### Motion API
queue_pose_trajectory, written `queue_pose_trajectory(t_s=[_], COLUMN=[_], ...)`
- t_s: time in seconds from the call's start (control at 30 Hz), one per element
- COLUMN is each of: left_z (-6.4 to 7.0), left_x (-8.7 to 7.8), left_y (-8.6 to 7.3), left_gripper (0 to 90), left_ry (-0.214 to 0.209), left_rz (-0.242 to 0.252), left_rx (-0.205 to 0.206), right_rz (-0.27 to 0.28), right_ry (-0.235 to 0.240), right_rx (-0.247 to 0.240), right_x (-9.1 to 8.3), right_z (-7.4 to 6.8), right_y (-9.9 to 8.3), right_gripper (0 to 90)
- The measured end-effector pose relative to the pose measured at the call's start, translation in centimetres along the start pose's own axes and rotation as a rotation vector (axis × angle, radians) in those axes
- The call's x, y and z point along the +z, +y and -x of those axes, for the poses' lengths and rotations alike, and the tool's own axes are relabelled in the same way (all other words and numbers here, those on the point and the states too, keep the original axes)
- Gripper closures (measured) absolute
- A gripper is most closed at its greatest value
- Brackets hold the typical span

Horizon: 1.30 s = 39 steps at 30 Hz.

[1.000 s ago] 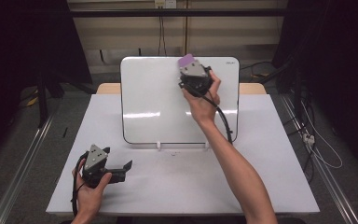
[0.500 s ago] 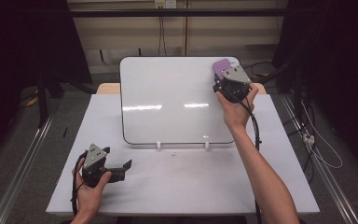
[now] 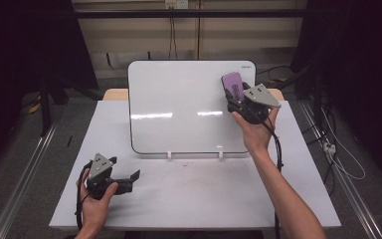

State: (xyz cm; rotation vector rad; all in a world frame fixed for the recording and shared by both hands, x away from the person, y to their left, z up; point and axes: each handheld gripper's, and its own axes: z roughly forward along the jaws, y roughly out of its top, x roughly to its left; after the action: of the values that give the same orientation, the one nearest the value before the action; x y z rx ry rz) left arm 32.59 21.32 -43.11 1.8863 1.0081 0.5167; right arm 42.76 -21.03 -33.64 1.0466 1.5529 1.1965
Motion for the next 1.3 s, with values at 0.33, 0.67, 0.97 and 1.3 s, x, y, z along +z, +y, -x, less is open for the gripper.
queue_pose_trajectory(t_s=[0.33,0.67,0.97,1.3], left_z=[0.3,0.6,0.7,0.4], left_x=[-0.1,0.1,0.0,0.0], left_y=[0.0,0.1,0.1,0.4], left_gripper=[5.8,5.8,5.8,6.6], left_ry=[0.001,0.002,0.000,-0.015], left_rz=[0.007,0.003,0.013,0.045], left_rx=[0.016,0.023,0.021,-0.031], right_rz=[0.008,0.005,0.011,0.004], right_ry=[0.072,0.158,0.229,0.302], right_rx=[0.041,0.099,0.143,0.218], right_x=[-1.7,-2.9,-3.8,-4.3], right_z=[-1.2,-2.7,-3.8,-4.8], right_y=[-1.3,-3.5,-4.2,-4.8], right_gripper=[42.1,42.1,42.1,42.1])
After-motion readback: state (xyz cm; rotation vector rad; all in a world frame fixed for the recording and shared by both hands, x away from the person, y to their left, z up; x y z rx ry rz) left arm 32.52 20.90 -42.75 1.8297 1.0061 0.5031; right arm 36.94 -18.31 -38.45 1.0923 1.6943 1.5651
